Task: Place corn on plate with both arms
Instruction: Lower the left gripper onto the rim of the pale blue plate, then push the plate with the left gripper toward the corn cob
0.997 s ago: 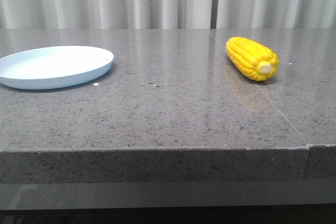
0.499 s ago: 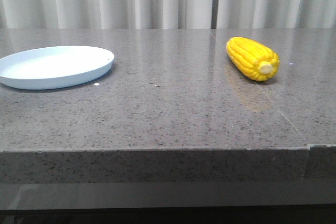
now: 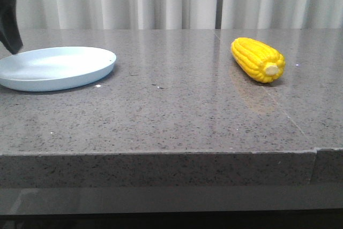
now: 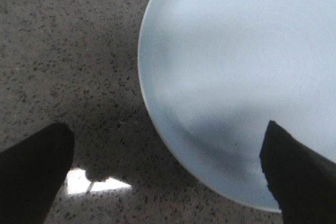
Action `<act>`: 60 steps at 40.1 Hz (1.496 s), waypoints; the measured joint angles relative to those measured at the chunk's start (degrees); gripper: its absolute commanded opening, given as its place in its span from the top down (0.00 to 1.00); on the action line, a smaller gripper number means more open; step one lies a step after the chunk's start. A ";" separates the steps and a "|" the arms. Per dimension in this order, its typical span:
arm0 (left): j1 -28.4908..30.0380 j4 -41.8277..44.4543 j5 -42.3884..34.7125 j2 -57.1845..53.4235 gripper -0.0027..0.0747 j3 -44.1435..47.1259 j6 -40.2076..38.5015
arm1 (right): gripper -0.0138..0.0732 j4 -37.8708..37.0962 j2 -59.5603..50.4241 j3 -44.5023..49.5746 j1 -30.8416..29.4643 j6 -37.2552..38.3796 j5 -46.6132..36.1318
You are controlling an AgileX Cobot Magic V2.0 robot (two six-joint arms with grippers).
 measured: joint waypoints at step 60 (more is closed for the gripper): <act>-3.41 -8.54 3.80 8.38 0.99 -16.31 -0.10 | 0.10 0.00 0.00 0.00 0.00 0.00 0.00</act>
